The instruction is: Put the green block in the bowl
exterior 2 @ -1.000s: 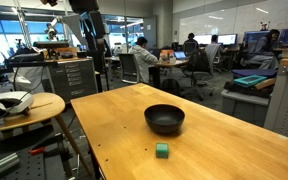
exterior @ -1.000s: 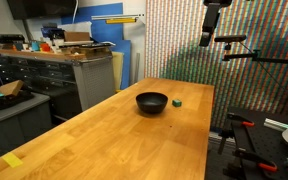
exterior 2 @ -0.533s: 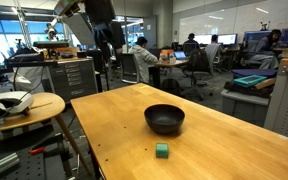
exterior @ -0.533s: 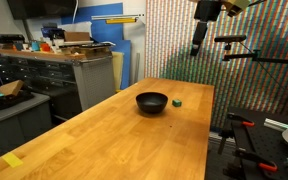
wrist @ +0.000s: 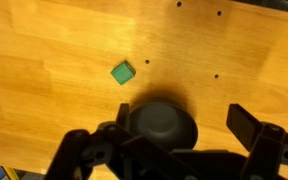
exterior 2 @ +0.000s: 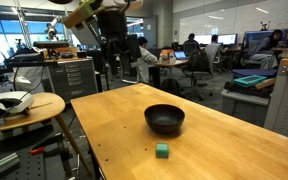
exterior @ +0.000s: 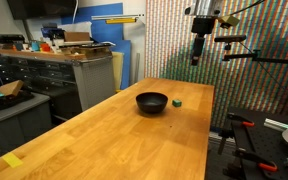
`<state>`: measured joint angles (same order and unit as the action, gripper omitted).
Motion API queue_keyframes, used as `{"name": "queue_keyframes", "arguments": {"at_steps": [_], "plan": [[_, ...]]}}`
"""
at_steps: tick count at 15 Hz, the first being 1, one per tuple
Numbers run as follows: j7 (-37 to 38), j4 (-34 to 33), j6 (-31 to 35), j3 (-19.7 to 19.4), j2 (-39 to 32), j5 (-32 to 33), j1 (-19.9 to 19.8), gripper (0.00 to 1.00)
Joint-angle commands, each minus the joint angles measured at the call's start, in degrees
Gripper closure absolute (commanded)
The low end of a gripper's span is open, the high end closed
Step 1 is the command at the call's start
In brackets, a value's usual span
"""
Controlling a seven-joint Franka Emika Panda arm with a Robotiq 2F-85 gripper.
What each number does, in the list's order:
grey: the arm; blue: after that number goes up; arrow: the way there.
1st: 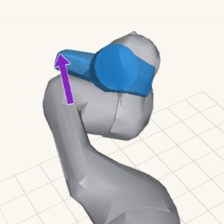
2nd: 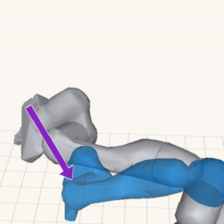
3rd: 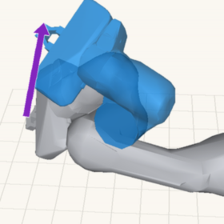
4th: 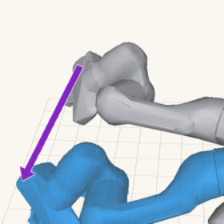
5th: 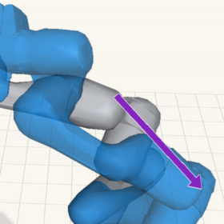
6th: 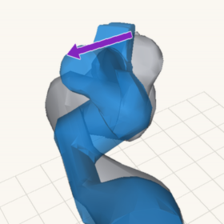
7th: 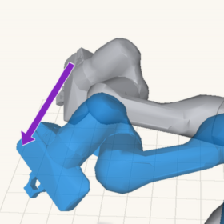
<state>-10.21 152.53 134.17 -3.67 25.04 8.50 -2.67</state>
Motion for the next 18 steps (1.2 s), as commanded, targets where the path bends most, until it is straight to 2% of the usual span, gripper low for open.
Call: {"name": "queue_keyframes", "arguments": {"at_steps": [1,8,11,13,14,18], "plan": [[-4.3,-1.1,3.7,-2.2,-4.3,1.5,-0.8,0.0],[-8.2,-2.9,6.8,-4.3,-11.1,1.1,-1.7,0.0],[-6.2,-5.0,3.5,-4.5,-12.8,-1.3,-2.0,0.0],[-3.1,-7.5,-2.8,-4.4,-13.4,-5.0,-2.0,0.0],[-4.9,-3.9,2.3,-4.0,-12.3,-2.6,-2.1,0.0],[-3.6,-6.1,-1.2,-4.0,-12.9,-4.2,-2.1,0.0]]}}
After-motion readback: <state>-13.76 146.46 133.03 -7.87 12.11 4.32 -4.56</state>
